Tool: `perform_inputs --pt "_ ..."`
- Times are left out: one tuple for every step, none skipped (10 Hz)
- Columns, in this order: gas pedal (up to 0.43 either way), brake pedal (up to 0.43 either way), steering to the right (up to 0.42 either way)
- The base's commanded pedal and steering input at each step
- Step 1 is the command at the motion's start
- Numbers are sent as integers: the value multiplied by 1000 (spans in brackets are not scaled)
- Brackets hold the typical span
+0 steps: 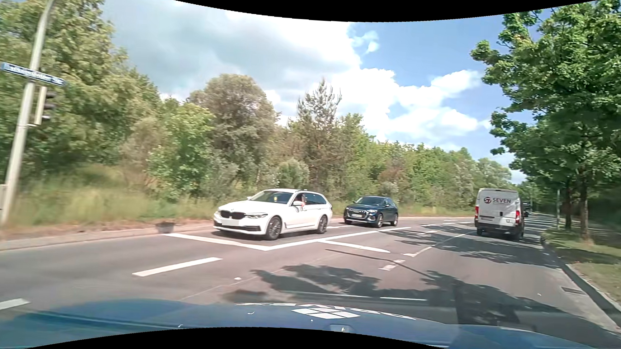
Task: Follow the waypoints while adhering to traffic rules and regulations
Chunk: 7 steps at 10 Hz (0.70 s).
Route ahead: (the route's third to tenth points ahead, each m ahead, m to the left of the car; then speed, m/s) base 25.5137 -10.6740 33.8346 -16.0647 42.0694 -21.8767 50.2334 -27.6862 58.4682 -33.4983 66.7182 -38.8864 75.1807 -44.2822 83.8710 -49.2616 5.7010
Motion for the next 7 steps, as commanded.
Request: perform_inputs --pt "287 0 430" --pt "299 0 403" --pt "319 0 374" --pt "319 0 352" --pt "331 0 310" --pt "339 0 277" --pt "350 0 236"
